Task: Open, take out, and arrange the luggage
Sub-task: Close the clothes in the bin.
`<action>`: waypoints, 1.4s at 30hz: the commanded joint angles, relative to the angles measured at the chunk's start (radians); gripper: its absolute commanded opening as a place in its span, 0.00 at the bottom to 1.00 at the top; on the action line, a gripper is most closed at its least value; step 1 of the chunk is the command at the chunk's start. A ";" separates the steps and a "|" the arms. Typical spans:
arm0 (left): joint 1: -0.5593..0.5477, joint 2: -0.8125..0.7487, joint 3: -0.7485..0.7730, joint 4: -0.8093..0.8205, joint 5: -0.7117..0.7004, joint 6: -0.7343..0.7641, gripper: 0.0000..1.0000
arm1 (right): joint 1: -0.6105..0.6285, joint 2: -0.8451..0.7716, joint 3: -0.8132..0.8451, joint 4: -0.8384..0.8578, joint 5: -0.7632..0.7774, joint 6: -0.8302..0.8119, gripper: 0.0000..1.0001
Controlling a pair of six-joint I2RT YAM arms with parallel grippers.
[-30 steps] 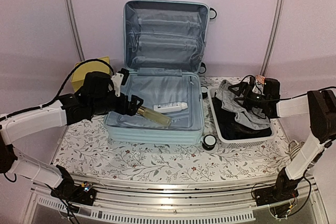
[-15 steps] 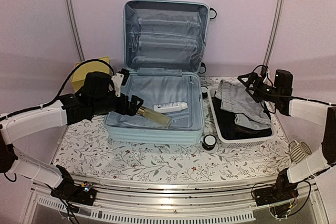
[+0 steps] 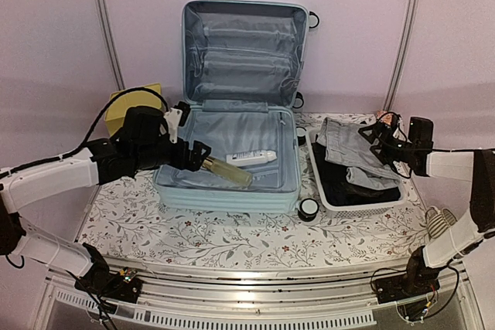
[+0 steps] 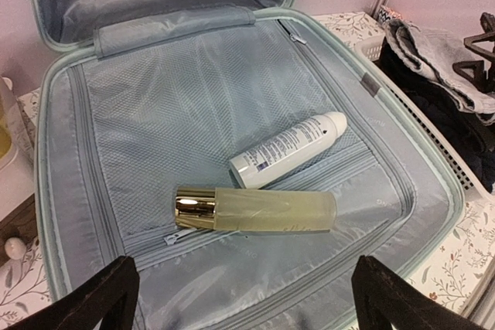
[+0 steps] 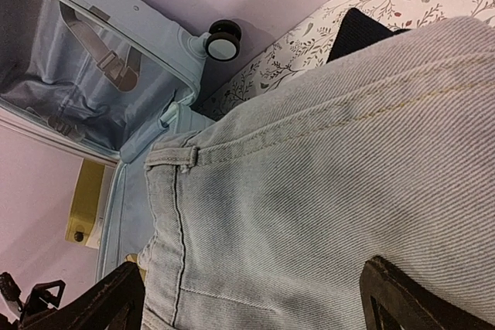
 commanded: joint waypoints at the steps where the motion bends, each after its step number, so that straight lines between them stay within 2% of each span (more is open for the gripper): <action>1: 0.008 -0.030 -0.015 0.000 -0.007 -0.007 0.98 | 0.003 -0.080 0.028 -0.135 -0.023 -0.025 0.99; 8: 0.008 0.006 -0.001 0.019 0.028 -0.017 0.98 | 0.116 -0.143 0.112 -0.255 -0.068 -0.090 0.99; 10: 0.008 0.024 0.008 0.014 0.040 -0.020 0.98 | 0.144 -0.155 0.055 -0.200 -0.086 -0.063 0.99; 15: 0.006 0.027 0.010 0.010 0.044 -0.027 0.98 | 0.240 -0.173 -0.225 0.128 -0.066 0.110 0.99; 20: 0.006 0.024 0.010 0.001 0.047 -0.028 0.98 | 0.242 -0.127 -0.214 0.103 -0.052 0.096 0.99; 23: 0.006 0.018 0.018 -0.024 0.026 -0.029 0.98 | 0.245 -0.179 -0.130 -0.030 -0.009 0.023 0.99; 25: 0.006 0.009 0.018 -0.038 0.006 -0.036 0.98 | 0.273 -0.210 -0.046 -0.167 0.100 -0.065 0.99; 28: 0.013 -0.015 0.017 -0.055 -0.020 -0.061 0.98 | 0.375 -0.211 0.090 -0.368 0.277 -0.194 0.99; 33: 0.056 -0.070 0.000 -0.111 -0.072 -0.103 0.98 | 0.526 -0.209 0.164 -0.553 0.493 -0.242 0.99; 39: 0.206 -0.129 -0.040 -0.221 -0.088 -0.133 0.98 | 0.702 -0.126 0.306 -0.790 0.830 -0.239 0.99; 42: 0.295 -0.146 -0.063 -0.232 -0.061 -0.141 0.98 | 0.727 -0.066 0.380 -0.856 0.904 -0.256 0.99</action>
